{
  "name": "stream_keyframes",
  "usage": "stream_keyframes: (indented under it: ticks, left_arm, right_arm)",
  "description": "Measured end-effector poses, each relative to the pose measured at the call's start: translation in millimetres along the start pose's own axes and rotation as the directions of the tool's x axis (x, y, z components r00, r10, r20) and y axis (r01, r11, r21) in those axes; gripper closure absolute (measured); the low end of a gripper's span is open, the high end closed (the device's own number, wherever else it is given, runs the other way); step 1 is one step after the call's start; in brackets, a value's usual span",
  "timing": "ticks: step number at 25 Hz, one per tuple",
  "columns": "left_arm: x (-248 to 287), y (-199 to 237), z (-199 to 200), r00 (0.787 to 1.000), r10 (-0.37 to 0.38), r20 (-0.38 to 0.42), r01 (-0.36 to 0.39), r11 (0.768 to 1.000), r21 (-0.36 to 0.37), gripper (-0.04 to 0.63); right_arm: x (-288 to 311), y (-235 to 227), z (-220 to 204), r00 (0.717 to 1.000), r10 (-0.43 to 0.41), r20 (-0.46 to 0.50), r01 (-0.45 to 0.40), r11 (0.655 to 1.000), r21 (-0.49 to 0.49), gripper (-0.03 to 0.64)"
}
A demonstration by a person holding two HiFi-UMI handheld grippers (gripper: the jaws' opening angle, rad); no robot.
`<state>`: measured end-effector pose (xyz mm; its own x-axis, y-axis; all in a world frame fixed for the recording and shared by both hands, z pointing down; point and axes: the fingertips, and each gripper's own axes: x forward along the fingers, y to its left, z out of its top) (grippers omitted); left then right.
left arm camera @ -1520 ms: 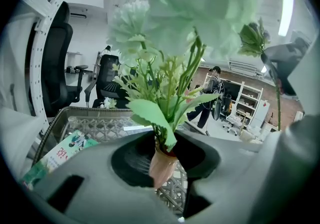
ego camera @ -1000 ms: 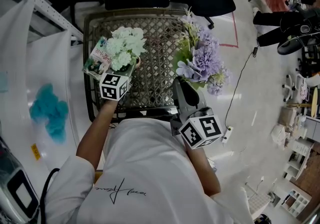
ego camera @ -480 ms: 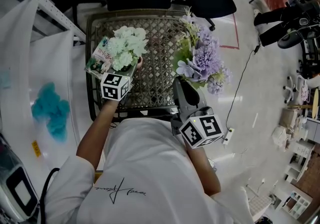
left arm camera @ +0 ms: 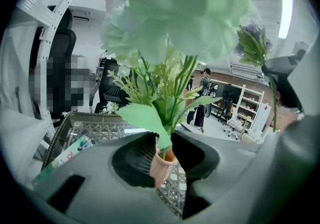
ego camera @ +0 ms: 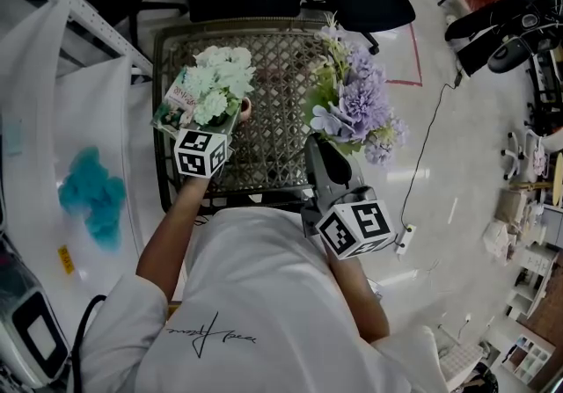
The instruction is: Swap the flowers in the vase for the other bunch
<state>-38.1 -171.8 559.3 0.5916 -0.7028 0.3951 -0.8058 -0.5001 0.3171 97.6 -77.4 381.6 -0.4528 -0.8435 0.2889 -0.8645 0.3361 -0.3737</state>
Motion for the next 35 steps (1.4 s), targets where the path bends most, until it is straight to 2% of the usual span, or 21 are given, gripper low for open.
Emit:
stream_keyframes:
  ticks: [4, 21, 35]
  left_arm:
    - [-2.3, -2.7, 14.6, 1.000, 0.008, 0.029, -0.007, 0.999, -0.041, 0.502]
    - [-12.3, -9.7, 32.0, 0.999, -0.002, 0.038, 0.002, 1.000, 0.017, 0.514]
    - [-18.9, -6.6, 41.9, 0.999, 0.015, 0.041, -0.016, 1.000, 0.008, 0.517]
  right_arm:
    - [1.2, 0.1, -0.1, 1.000, 0.004, 0.000, -0.004, 1.000, 0.004, 0.586]
    - [2.0, 1.4, -0.4, 1.000, 0.010, 0.017, -0.010, 1.000, 0.023, 0.587]
    - [2.9, 1.9, 0.6, 0.999, 0.014, 0.038, -0.015, 0.999, 0.039, 0.588]
